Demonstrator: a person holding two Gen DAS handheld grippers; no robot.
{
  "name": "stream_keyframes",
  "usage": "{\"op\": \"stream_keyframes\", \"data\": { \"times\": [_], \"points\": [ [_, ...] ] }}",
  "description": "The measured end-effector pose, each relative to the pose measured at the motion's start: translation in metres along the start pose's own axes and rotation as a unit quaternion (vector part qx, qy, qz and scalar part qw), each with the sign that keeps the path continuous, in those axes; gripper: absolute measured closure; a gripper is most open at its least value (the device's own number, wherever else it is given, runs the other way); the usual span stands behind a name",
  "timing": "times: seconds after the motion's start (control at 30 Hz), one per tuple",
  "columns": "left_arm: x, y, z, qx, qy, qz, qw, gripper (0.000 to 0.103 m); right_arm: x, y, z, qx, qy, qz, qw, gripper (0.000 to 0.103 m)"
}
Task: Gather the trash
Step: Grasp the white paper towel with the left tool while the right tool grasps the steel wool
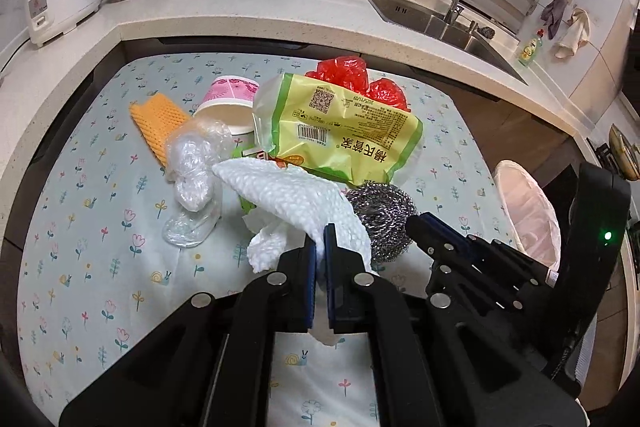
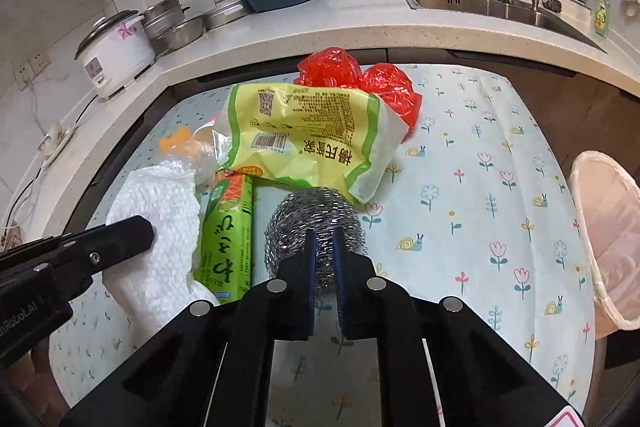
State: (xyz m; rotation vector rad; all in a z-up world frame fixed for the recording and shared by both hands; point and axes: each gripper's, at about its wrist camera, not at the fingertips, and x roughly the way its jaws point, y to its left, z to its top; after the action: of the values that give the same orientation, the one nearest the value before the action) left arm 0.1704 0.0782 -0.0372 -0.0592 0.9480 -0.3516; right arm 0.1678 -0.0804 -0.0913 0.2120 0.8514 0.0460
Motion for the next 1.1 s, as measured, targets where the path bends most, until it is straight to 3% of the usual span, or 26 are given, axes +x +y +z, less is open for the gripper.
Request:
{"op": "stream_keyframes", "data": {
  "times": [0.03, 0.1, 0.43, 0.63, 0.77, 1.1],
  "points": [
    [0.001, -0.001, 0.0, 0.0, 0.001, 0.001, 1.0, 0.099, 0.0, -0.002, -0.002, 0.004, 0.003, 0.001, 1.0, 0.074],
    [0.003, -0.003, -0.001, 0.002, 0.004, 0.003, 1.0, 0.099, 0.001, -0.007, -0.006, 0.011, 0.001, -0.002, 1.0, 0.06],
    [0.02, 0.001, 0.005, 0.003, 0.012, 0.009, 0.9999, 0.099, 0.031, -0.021, -0.005, 0.046, 0.027, 0.012, 0.998, 0.036],
    [0.032, 0.005, 0.01, 0.003, 0.018, 0.013, 0.9997, 0.099, 0.05, -0.017, 0.0, 0.058, 0.036, 0.047, 0.997, 0.037],
    [0.037, 0.008, 0.011, 0.001, 0.022, 0.016, 0.9996, 0.099, 0.058, -0.012, 0.0, 0.068, 0.05, 0.086, 0.993, 0.057],
    [0.024, -0.009, 0.013, 0.011, 0.01, 0.011, 0.9998, 0.099, 0.012, -0.014, 0.006, 0.056, -0.009, 0.065, 0.996, 0.061]
  ]
}}
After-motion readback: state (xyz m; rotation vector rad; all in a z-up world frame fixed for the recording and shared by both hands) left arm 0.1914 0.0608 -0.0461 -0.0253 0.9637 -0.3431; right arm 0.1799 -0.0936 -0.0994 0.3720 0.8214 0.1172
